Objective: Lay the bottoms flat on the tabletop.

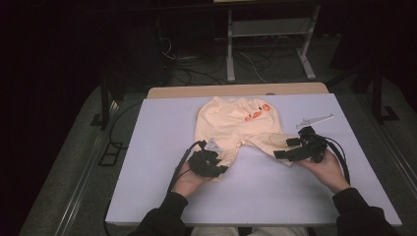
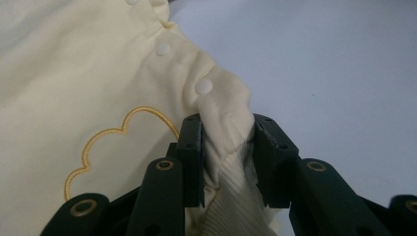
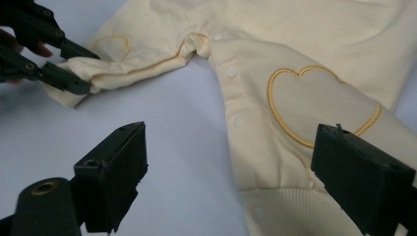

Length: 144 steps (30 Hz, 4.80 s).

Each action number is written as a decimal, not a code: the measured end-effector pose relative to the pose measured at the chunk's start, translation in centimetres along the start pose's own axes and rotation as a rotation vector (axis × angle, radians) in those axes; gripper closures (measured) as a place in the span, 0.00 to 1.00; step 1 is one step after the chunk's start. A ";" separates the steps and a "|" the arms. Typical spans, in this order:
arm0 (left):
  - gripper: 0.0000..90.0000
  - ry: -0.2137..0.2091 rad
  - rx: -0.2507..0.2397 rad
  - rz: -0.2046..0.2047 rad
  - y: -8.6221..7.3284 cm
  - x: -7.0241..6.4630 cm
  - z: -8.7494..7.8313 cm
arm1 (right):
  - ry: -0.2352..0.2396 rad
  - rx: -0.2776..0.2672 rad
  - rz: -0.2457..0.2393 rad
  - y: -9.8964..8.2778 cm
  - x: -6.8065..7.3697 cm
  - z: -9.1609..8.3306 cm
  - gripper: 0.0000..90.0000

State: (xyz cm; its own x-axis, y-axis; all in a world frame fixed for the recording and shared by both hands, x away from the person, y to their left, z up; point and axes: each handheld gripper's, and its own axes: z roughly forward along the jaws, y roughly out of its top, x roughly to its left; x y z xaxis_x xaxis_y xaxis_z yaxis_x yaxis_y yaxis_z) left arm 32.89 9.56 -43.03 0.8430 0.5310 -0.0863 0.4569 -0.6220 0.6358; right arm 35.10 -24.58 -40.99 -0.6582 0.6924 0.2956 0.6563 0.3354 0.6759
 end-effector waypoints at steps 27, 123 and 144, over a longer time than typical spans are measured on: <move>0.73 -0.001 -0.002 -0.015 0.0 0.0 0.2 | -0.124 0.144 -0.108 -0.8 -0.6 2.9 0.65; 0.00 -0.076 -0.198 -0.126 -3.0 1.8 -5.4 | -0.030 -0.038 -0.042 -2.0 4.3 -1.4 0.00; 0.00 -0.046 -0.295 -0.160 -6.9 2.2 -7.8 | -0.060 -0.143 -0.024 -5.7 3.0 -3.5 0.00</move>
State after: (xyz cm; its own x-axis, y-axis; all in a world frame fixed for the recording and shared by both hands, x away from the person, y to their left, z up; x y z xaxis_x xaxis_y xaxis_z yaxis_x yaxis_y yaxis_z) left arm 29.37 19.54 -41.60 0.7821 0.5777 -0.2336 0.4885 -0.3357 0.8054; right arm 28.06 -26.64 -41.62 -0.6470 0.7235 0.2405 0.5790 0.2610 0.7725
